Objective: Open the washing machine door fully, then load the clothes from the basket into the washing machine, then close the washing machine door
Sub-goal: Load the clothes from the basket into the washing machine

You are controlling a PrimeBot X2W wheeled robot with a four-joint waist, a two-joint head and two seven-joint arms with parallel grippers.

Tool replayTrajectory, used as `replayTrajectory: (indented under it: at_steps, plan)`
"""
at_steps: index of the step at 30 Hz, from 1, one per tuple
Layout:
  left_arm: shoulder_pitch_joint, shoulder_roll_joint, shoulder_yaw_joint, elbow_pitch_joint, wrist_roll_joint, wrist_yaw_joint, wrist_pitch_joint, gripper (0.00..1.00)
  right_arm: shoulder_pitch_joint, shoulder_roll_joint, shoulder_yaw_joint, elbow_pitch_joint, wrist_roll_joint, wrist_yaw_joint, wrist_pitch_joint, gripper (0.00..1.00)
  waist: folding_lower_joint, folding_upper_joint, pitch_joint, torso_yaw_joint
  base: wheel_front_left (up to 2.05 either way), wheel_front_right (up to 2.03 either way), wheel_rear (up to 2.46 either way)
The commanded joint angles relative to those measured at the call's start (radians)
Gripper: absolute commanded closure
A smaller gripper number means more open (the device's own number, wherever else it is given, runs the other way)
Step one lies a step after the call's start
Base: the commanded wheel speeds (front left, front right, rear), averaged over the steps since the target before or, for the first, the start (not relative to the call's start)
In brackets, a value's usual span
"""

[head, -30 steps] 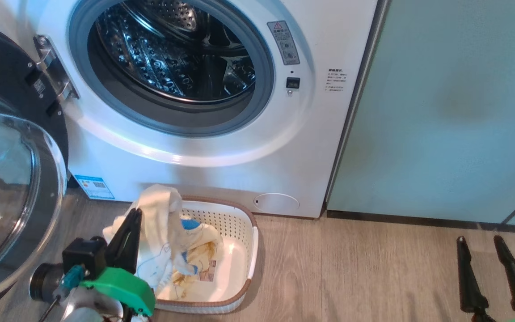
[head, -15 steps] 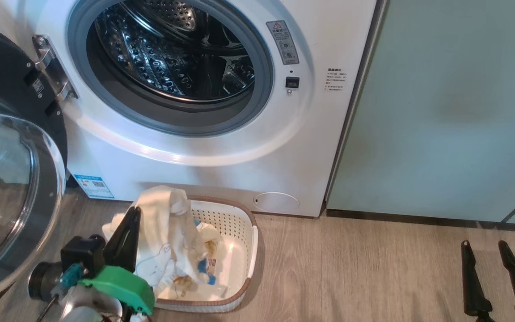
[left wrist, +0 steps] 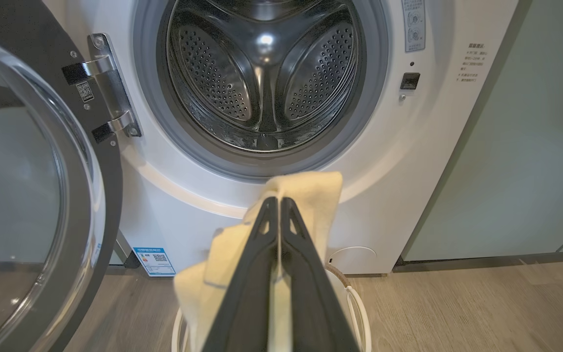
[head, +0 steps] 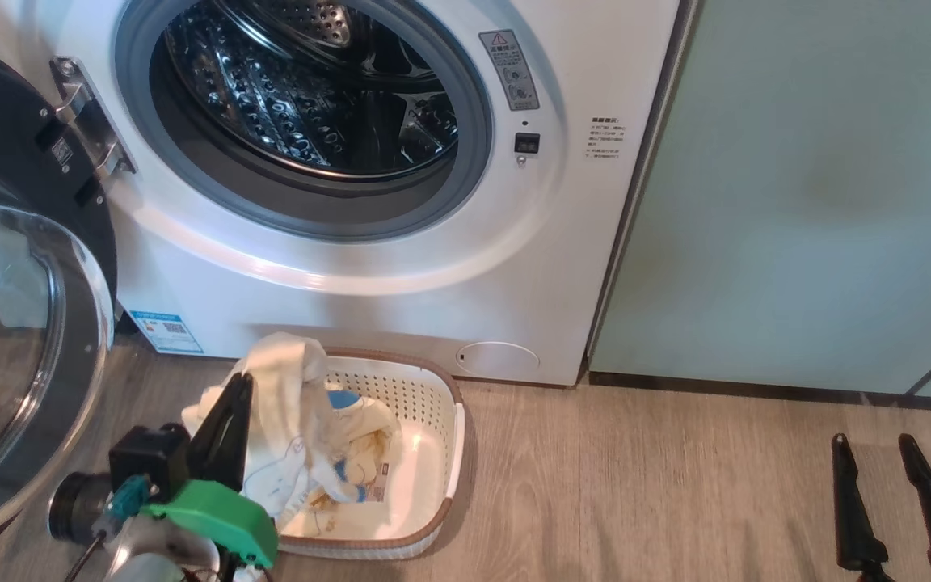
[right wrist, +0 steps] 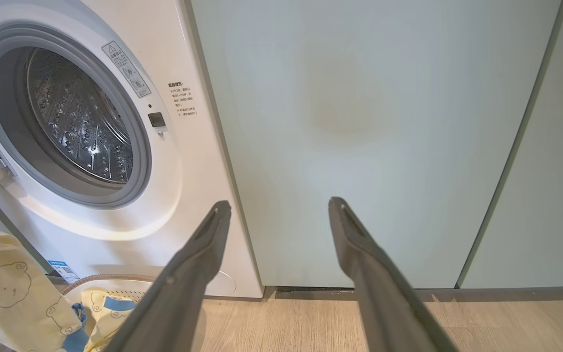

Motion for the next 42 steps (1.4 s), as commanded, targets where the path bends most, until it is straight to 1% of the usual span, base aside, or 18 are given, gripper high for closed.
replayTrajectory:
  at_steps: [1, 6, 11, 19, 26, 34, 39, 42]
  plan:
    - [-0.058, 0.025, 0.034, -0.033, -0.012, 0.005, -0.005, 1.0, -0.047, -0.015, 0.021, -0.027, 0.005, -0.003, -0.007, 0.0, 0.0, -0.0001, 0.003, -0.001, 0.0, 0.0, 0.0]
    - [-0.078, 0.02, 0.032, -0.026, -0.02, 0.003, -0.006, 1.0, -0.052, -0.015, 0.025, -0.03, 0.009, -0.003, -0.007, 0.0, 0.0, -0.0001, 0.015, -0.006, 0.0, 0.0, 0.0]
    - [-0.133, 0.017, 0.024, -0.002, -0.029, -0.01, -0.003, 1.0, -0.063, -0.015, 0.025, -0.04, 0.015, -0.003, -0.007, 0.0, 0.0, -0.0001, 0.051, -0.01, 0.0, 0.0, 0.0]
    - [-0.312, 0.014, 0.021, 0.079, -0.051, -0.048, -0.007, 1.0, -0.108, -0.015, 0.013, -0.068, 0.024, -0.003, -0.007, 0.0, 0.0, -0.0001, 0.164, -0.01, 0.0, 0.0, 0.0]
    - [-0.477, 0.028, 0.037, 0.176, -0.077, -0.083, -0.009, 1.0, -0.159, -0.015, 0.021, -0.073, 0.044, -0.003, -0.007, 0.0, 0.0, -0.0001, 0.271, -0.033, 0.0, 0.0, 0.0]
    - [-0.653, 0.09, 0.057, 0.268, -0.09, -0.126, 0.018, 1.0, -0.211, -0.015, 0.029, -0.083, 0.081, -0.003, -0.007, 0.0, 0.0, -0.0001, 0.403, -0.071, 0.0, 0.0, 0.0]
    - [-0.754, 0.132, 0.065, 0.329, -0.124, -0.167, 0.093, 1.0, -0.24, -0.015, 0.045, -0.087, 0.103, -0.003, -0.007, 0.0, 0.0, -0.0001, 0.464, -0.093, 0.0, 0.0, 0.0]
    - [-0.817, 0.166, 0.067, 0.354, -0.137, -0.185, 0.143, 1.0, -0.254, -0.015, 0.05, -0.091, 0.116, -0.003, -0.007, 0.0, 0.0, -0.0001, 0.494, -0.105, 0.0, 0.0, 0.0]
